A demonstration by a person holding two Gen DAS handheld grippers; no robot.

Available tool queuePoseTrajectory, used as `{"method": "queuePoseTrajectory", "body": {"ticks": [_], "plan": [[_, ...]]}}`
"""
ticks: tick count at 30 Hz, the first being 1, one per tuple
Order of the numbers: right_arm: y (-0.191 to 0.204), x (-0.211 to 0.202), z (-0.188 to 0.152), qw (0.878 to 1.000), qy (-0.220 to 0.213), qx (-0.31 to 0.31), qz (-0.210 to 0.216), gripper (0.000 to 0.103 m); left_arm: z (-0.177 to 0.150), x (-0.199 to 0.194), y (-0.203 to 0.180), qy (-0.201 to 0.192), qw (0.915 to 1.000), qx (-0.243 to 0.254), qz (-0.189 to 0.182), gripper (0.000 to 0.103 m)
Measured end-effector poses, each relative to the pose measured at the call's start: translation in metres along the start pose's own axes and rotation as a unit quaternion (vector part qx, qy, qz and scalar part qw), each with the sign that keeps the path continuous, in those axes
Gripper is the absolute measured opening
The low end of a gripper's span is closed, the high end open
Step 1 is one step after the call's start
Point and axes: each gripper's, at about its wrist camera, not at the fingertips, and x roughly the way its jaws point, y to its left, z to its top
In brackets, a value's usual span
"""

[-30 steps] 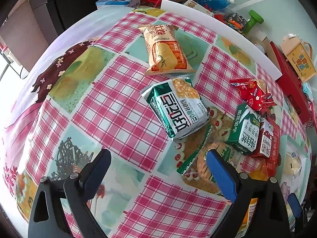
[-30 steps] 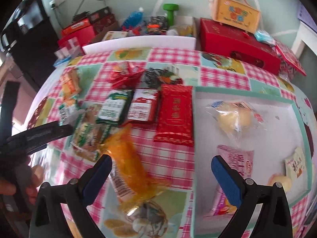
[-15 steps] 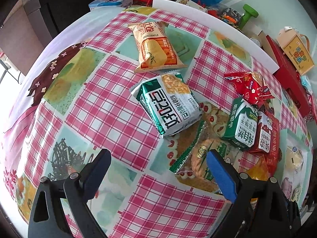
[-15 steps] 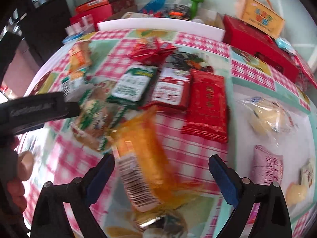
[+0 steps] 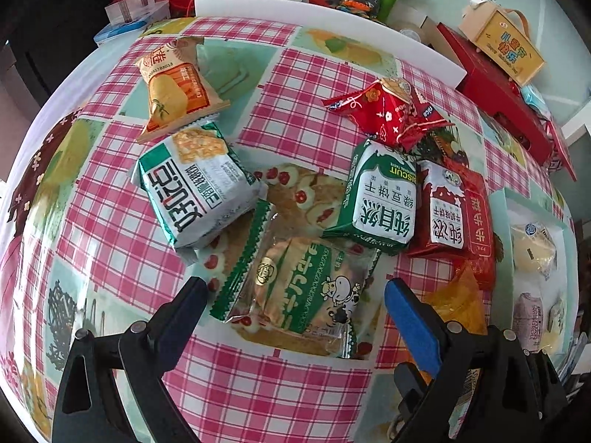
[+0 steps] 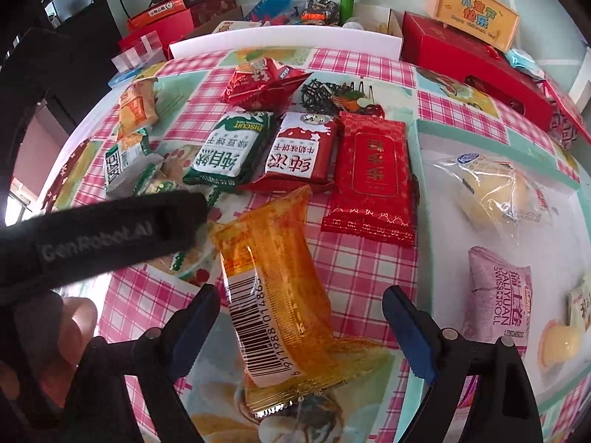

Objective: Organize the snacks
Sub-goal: 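Grasp the orange barcode bread packet with the right gripper while the left approaches the green cow-print packet, then grasp and lift the green cow-print packet with the left gripper while the right lifts the orange packet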

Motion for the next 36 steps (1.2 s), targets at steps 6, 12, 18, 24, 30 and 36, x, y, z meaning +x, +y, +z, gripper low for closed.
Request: {"method": "queuePoseTrajectory", "body": {"ticks": [6,12,18,24,30,36], "plan": [[0.004,0.007,-0.002,1.000,0.009,-0.006,-0.005,0.091,0.001,0.007,-0.016,-0.003,0.9992,0.023,0.033,0.096],[0.008,0.010,-0.003,1.000,0.008,-0.014,-0.012,0.091,-0.007,0.007,-0.020,0.004,0.9972,0.048,0.057,0.081],[0.008,0.008,-0.005,1.000,0.008,-0.017,-0.014,0.091,-0.009,0.004,-0.037,0.006,0.9964,0.072,0.045,0.075],[0.006,0.005,-0.005,1.000,0.000,-0.012,-0.019,0.076,-0.006,0.011,-0.032,-0.005,0.9970,0.059,0.050,0.075],[0.001,0.000,-0.005,1.000,-0.009,-0.004,-0.017,0.055,0.000,0.011,-0.012,-0.018,0.9977,0.042,0.051,0.075],[-0.004,-0.004,-0.006,1.000,-0.009,0.001,-0.007,0.050,0.004,0.005,0.000,-0.024,0.9980,0.033,0.048,0.062]]}}
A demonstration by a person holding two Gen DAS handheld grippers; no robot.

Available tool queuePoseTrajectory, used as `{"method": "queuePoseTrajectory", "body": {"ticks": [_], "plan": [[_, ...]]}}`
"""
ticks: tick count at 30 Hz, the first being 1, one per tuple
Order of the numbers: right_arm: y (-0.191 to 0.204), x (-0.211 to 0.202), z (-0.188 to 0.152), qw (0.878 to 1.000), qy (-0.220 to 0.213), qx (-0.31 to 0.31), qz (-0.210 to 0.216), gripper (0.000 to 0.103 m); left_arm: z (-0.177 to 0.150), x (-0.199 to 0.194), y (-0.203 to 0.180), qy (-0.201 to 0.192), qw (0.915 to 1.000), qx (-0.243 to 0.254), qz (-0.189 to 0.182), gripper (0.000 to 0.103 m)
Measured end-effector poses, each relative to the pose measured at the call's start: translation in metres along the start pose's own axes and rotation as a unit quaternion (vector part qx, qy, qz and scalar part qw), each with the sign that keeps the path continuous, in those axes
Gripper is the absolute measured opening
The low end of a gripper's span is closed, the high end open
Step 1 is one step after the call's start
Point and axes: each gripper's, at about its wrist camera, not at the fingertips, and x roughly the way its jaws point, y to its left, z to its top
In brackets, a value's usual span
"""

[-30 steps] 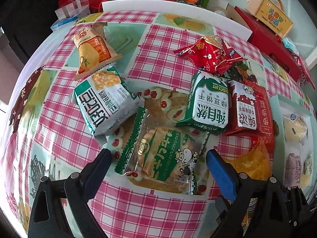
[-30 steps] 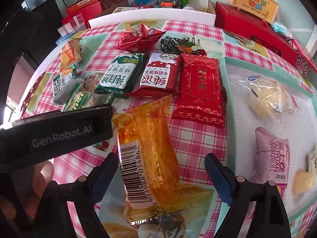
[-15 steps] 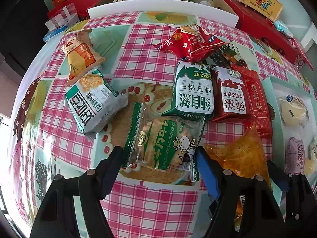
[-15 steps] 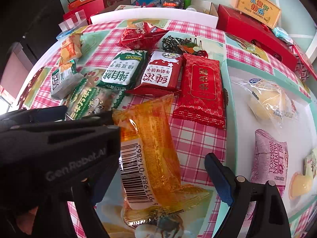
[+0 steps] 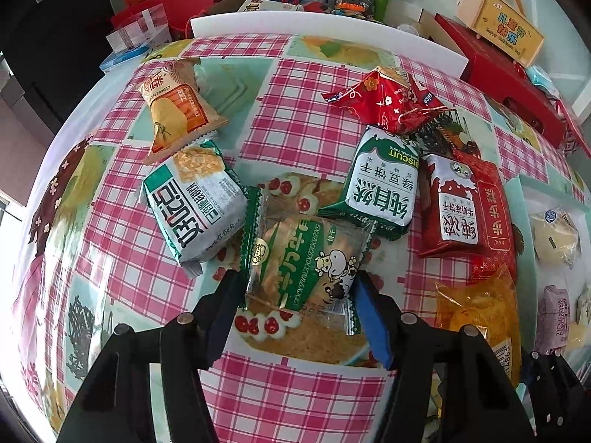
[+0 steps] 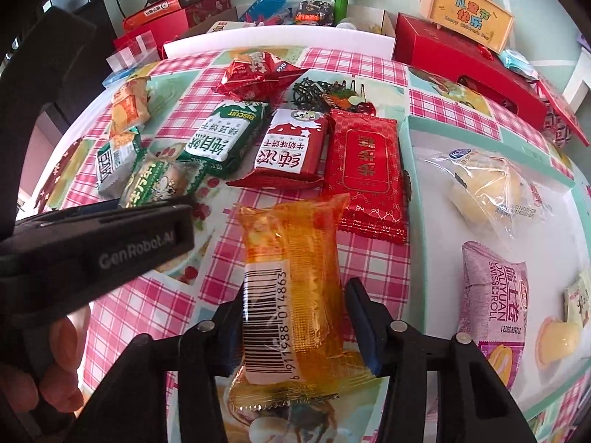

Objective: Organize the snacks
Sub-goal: 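Grasp and lift the green cow-print packet with the left gripper while the right lifts the orange packet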

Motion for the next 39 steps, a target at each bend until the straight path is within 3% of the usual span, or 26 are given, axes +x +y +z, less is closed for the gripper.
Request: {"method": "queuePoseTrajectory", "body": {"ticks": [11,25,39], "plan": [[0.000,-0.011,-0.005,1.000,-0.003,0.011,0.024,0.045,0.001,-0.019,0.028,0.003,0.9964,-0.056,-0.064,0.057],[-0.009,-0.030,-0.003,0.998,-0.025,0.016,0.050,0.043,-0.001,-0.046,0.043,-0.009,0.9961,-0.069,-0.055,0.057],[-0.023,-0.080,0.004,0.993,-0.090,0.034,0.067,0.043,-0.008,-0.107,0.034,-0.074,0.9940,-0.054,-0.060,0.057]]}}
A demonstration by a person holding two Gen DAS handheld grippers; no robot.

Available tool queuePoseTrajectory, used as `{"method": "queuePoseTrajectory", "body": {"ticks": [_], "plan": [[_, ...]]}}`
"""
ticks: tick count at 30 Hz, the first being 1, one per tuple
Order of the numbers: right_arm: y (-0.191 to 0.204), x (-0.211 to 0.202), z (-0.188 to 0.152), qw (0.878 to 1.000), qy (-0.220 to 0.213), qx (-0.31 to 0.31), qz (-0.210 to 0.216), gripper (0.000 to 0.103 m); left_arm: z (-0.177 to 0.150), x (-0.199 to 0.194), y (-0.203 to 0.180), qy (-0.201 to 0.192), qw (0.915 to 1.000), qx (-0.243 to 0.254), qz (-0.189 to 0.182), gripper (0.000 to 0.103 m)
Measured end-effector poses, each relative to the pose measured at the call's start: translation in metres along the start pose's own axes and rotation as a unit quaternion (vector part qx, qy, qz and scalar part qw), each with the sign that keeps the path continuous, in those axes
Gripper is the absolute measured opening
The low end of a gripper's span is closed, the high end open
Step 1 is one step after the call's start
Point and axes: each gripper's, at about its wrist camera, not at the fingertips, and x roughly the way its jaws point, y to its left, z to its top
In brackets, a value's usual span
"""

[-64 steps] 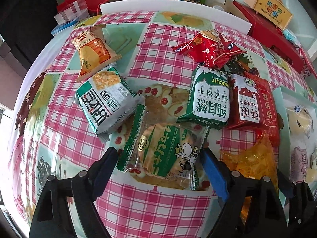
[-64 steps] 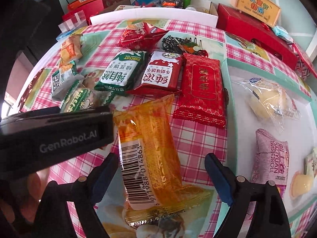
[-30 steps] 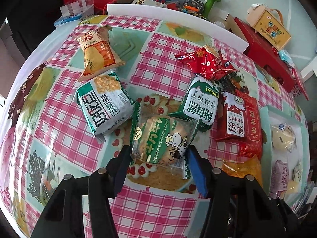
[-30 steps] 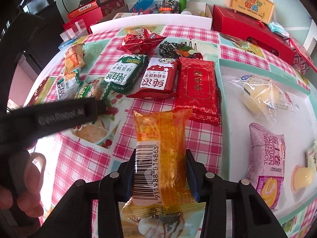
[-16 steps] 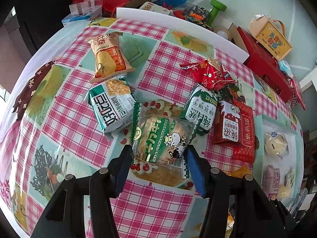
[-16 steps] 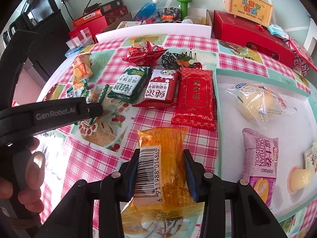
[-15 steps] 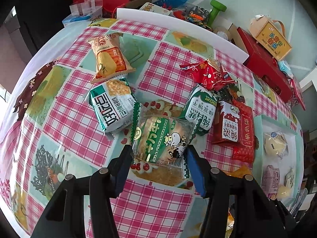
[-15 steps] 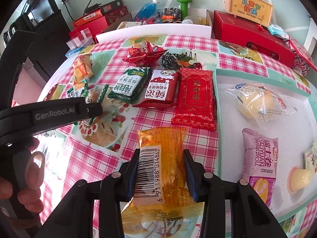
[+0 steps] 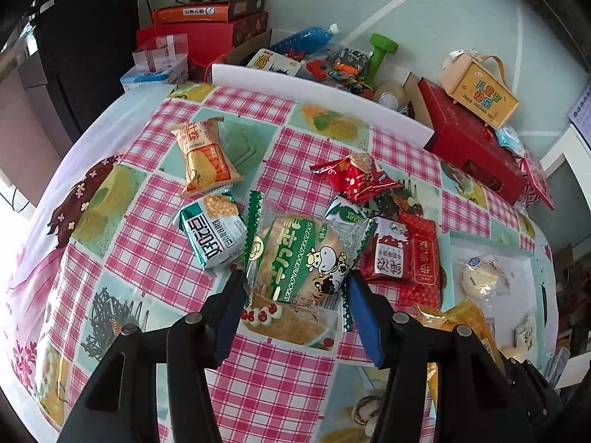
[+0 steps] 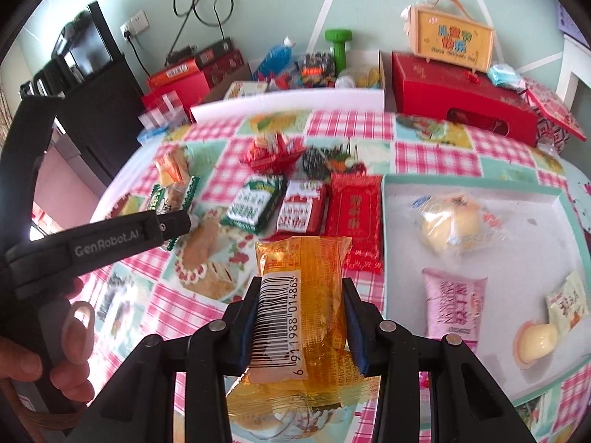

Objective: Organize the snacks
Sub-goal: 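Grasp and lift the green cow-print packet with the left gripper while the right lifts the orange packet, then carry both held packets over the white tray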

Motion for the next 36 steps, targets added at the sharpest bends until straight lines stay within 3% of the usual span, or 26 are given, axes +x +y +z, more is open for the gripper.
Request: {"method": "queuePoseTrajectory", "body": {"ticks": [6,13,15,24,29,36], "plan": [[-0.021,-0.024,0.007,0.999,-0.032,0.025,-0.004,0.043,0.002,-0.015,-0.016,-0.019,0.9997,0.015,-0.009,0.057],[-0.080,-0.041,0.012,0.994,-0.049,0.094,-0.041,0.042,-0.004,-0.019,-0.056,-0.025,0.9975,0.065,-0.011,0.057],[-0.100,-0.047,0.011,0.991,-0.055,0.115,-0.046,0.037,-0.008,-0.020,-0.071,-0.026,0.9959,0.084,-0.018,0.057],[-0.165,-0.057,-0.001,0.977,-0.053,0.186,-0.092,0.037,-0.034,-0.012,-0.139,-0.014,0.9848,0.168,-0.042,0.057],[-0.175,-0.061,-0.006,0.974,-0.042,0.198,-0.096,0.037,-0.048,-0.005,-0.162,-0.001,0.9785,0.201,-0.044,0.057],[-0.152,-0.074,-0.013,0.983,-0.045,0.163,-0.070,0.038,-0.051,0.006,-0.150,0.025,0.9828,0.180,-0.035,0.057]]}}
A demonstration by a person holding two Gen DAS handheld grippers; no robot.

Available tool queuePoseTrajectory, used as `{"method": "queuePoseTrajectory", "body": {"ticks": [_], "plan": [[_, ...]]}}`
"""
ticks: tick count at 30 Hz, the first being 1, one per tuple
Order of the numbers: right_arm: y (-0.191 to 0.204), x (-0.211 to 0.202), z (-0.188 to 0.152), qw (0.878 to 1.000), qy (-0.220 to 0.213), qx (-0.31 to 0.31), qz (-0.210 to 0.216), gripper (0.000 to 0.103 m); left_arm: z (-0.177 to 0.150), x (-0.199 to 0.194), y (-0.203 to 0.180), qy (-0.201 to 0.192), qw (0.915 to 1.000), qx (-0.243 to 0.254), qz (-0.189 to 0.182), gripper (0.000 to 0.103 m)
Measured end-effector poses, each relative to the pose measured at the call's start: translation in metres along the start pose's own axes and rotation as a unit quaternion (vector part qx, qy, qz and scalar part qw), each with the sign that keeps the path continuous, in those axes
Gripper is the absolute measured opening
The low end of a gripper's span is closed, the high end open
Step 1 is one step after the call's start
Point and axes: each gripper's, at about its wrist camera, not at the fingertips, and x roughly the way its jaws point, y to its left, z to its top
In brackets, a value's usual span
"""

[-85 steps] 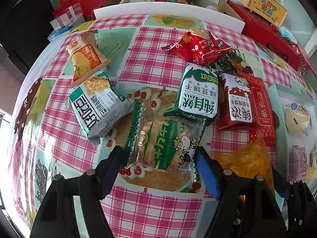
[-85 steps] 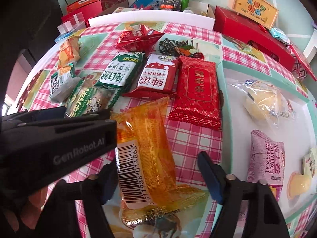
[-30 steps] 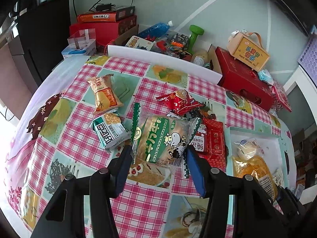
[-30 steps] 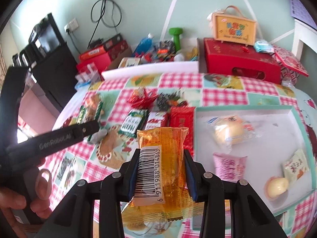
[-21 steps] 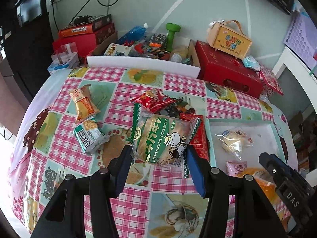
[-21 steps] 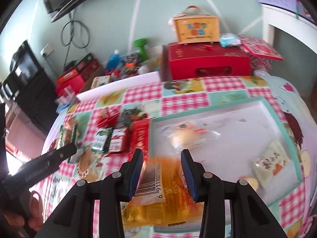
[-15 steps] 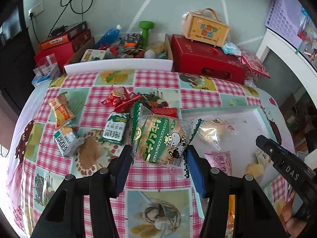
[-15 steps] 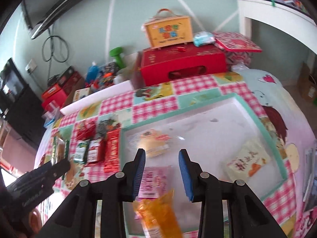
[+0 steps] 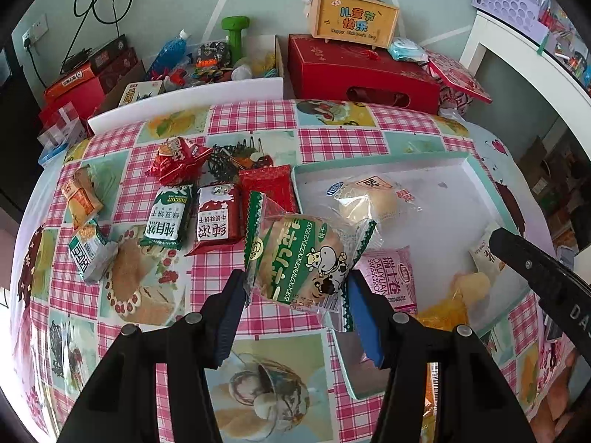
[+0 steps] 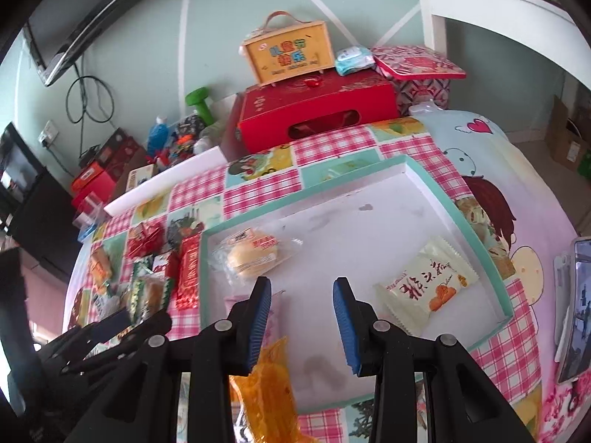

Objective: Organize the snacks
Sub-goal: 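Carry both held packets over the white tray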

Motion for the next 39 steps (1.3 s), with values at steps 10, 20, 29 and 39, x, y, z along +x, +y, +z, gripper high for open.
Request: {"method": "queuePoseTrajectory", "body": {"ticks": [10,20,29,39], "plan": [[0.029,0.002,-0.049,0.997,0.047,-0.057,0.011,0.042,-0.030,0.000,0.013,0.021,0.9996,-0.020,0.004,0.057],[0.029,0.013,-0.066,0.994,0.065,-0.080,-0.021,0.059,-0.034,-0.003,0.011,0.019,0.9996,-0.019,0.000,0.057],[0.021,0.013,-0.060,0.997,0.045,-0.056,0.012,0.037,-0.032,0.002,0.012,0.022,0.9995,-0.023,0.006,0.057],[-0.002,0.013,-0.029,1.000,-0.009,-0.010,0.006,0.037,-0.021,-0.002,-0.006,-0.006,0.9999,0.005,0.015,0.057]]}}
